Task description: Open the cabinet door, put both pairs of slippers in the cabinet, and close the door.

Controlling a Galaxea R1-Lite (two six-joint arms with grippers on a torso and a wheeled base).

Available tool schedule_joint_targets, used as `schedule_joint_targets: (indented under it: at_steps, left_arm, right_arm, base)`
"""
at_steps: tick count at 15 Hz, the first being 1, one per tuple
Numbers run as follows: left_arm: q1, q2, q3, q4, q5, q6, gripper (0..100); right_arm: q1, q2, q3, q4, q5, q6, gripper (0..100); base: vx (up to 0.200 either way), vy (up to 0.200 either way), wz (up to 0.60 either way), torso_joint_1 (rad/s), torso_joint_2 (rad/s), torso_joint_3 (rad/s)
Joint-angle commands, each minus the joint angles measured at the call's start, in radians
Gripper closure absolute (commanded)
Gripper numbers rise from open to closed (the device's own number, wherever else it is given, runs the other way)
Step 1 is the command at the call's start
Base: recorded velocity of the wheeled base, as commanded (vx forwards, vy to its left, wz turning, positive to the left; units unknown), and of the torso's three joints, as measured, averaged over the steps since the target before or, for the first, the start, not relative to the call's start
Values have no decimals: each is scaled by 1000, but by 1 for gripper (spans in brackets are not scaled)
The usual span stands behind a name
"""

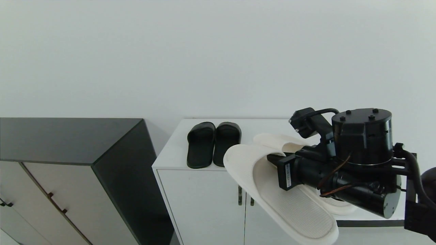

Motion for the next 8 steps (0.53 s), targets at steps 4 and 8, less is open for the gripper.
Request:
schedule_joint_targets:
  at_steps: [4, 8]
  left_arm:
    - [0, 0, 0, 0, 0, -1, 100]
    - [0, 0, 0, 0, 0, -2, 100]
  right_arm:
    - [1, -21, 26, 0, 10, 6, 100]
    - [-16, -9, 36, -1, 44, 6, 100]
  base:
    - [-200, 0, 0, 6, 4, 1]
    - [-200, 0, 0, -5, -4, 6]
